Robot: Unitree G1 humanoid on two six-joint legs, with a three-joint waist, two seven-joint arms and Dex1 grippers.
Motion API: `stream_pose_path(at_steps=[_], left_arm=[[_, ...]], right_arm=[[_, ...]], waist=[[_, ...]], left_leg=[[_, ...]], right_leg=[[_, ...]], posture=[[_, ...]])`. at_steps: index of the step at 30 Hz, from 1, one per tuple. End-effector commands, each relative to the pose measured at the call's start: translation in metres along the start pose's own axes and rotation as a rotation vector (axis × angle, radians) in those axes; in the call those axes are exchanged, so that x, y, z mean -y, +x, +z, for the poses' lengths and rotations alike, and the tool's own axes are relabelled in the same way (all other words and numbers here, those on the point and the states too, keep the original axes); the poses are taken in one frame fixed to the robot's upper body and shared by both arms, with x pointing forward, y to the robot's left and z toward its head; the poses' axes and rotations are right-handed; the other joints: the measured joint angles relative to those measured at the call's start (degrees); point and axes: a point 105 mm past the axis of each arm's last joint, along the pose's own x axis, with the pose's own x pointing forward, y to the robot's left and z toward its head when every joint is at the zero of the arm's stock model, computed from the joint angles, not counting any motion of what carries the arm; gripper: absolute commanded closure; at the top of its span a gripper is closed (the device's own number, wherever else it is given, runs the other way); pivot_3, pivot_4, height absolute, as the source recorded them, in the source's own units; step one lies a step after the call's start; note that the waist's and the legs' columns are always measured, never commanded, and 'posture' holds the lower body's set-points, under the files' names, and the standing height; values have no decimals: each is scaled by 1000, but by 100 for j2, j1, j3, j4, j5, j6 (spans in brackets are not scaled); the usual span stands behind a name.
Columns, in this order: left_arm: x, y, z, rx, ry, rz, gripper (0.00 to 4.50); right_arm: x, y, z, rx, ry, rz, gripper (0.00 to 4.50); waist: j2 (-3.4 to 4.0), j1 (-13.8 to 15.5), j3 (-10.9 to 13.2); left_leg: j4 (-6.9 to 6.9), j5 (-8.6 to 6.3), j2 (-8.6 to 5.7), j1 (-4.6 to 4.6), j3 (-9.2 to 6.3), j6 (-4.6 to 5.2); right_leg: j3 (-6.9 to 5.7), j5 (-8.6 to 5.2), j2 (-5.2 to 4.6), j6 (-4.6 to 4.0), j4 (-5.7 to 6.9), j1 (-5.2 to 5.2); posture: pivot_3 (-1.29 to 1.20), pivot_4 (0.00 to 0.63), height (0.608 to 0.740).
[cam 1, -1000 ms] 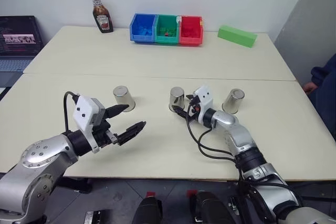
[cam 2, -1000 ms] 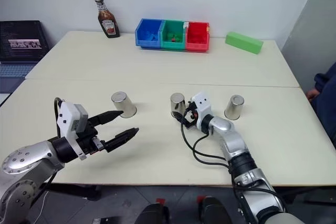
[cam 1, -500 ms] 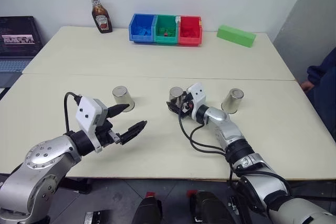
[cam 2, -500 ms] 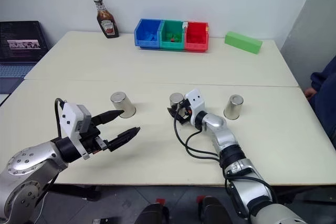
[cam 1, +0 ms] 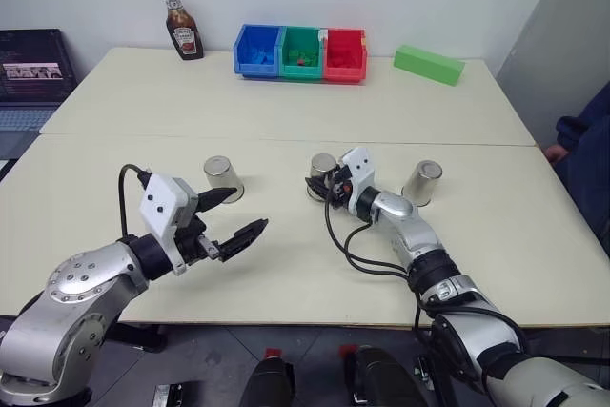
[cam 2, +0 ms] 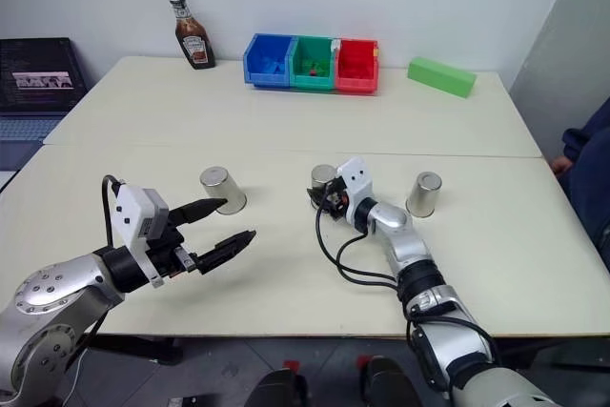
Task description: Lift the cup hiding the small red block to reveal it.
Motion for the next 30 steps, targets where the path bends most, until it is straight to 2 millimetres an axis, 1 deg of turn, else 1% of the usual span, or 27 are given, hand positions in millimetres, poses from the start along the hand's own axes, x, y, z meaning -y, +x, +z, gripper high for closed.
stream_pose_path(at_steps=[1, 2, 4, 5, 7, 9, 11, 13, 16, 20, 21, 24, 27, 28, 30], left_arm=[[2, 0, 6, 23, 34, -8, 0], [2, 0, 6, 23, 32, -8, 0], [4, 1, 4, 22, 27, -11, 0], [4, 1, 4, 21, 26, -13, 0], [6, 2, 3, 22, 19, -19, 0], [6, 4, 2, 23, 15, -28, 0], [6, 5, 3, 23, 16, -36, 0], [5, 5, 4, 24, 16, -40, 0], [4, 6, 5, 24, 22, -49, 0], [4, 7, 6, 24, 26, -54, 0], [4, 7, 7, 24, 27, -55, 0], [4, 7, 7, 25, 28, -55, 0], [2, 8, 9, 33, 32, -49, 0], [3, 8, 9, 34, 32, -49, 0], [5, 8, 8, 32, 30, -53, 0]], right_arm=[[4, -13, 54, 128, -48, -18, 1736], [3, -19, 62, 138, -51, -21, 1736], [0, -31, 72, 142, -51, -28, 1736], [-1, -35, 73, 137, -48, -30, 1736], [-3, -43, 68, 99, -52, -35, 1736], [1, -51, 50, 37, -38, -67, 1736], [5, -53, 35, 0, -17, -97, 1736], [7, -52, 28, -16, -5, -111, 1736], [11, -50, 13, -42, 54, -147, 1736], [11, -50, -2, -65, 82, -160, 1736], [11, -50, -5, -70, 86, -164, 1390], [12, -51, -9, -75, 86, -170, 783], [15, -52, -10, -74, 71, -188, 77], [16, -54, -9, -72, 62, -192, 4], [16, -57, -5, -62, 49, -190, 4]], waist=[[0, 8, 0], [0, 9, 0], [0, 11, 0], [0, 11, 0], [-1, 10, -1], [-2, 9, -1], [-2, 7, -1], [-1, 2, -1], [-1, -18, -1], [-1, -5, -1], [-1, -3, -1], [-1, -3, -1], [-1, -2, -1], [-1, -3, -1], [-1, -3, -1]], left_leg=[[-1, 0, 0, -1, -1, 0], [-1, 0, 0, -3, -3, 0], [-3, 0, 0, -4, -7, 0], [-3, 0, -1, -3, -7, 0], [-4, 0, 0, -2, -8, 0], [-4, 0, 0, 0, -5, 0], [-4, 0, -1, 4, -6, 0], [-2, 0, -1, 4, 0, 0], [0, 1, 1, 8, 5, -1], [-7, 1, 2, 6, 1, 0], [-10, 1, 2, 5, 2, 0], [-14, 0, -2, 1, 3, 0], [-14, 0, -2, 2, 4, 0], [-14, 0, -2, 2, 2, 0], [-14, 0, -1, 4, 2, 0]], right_leg=[[-1, 0, -1, 0, 0, 0], [-1, 0, -1, 0, -2, -1], [-4, 0, -3, 0, -3, -1], [-4, 0, -3, 0, -3, -1], [-5, 0, -3, 0, -3, 0], [-4, -1, -2, 1, -3, 1], [-5, -4, -2, 6, -2, 5], [-1, -15, 0, 25, 0, 3], [3, -14, 3, 24, 1, 3], [1, -14, 6, 22, -1, 0], [2, -13, 5, 20, -4, 0], [3, -7, 1, 11, -11, -1], [4, -1, 1, 1, -12, -1], [2, -3, 1, 5, -11, -1], [2, -14, 2, 23, -8, -1]], posture=[[0, 150, 740], [0, 150, 740], [0, 150, 740], [0, 150, 740], [0, 150, 740], [0, 150, 740], [0, 150, 740], [0, 150, 740], [0, 150, 740], [0, 150, 740], [0, 150, 740], [0, 150, 740], [0, 150, 740], [0, 150, 740], [0, 150, 740]])
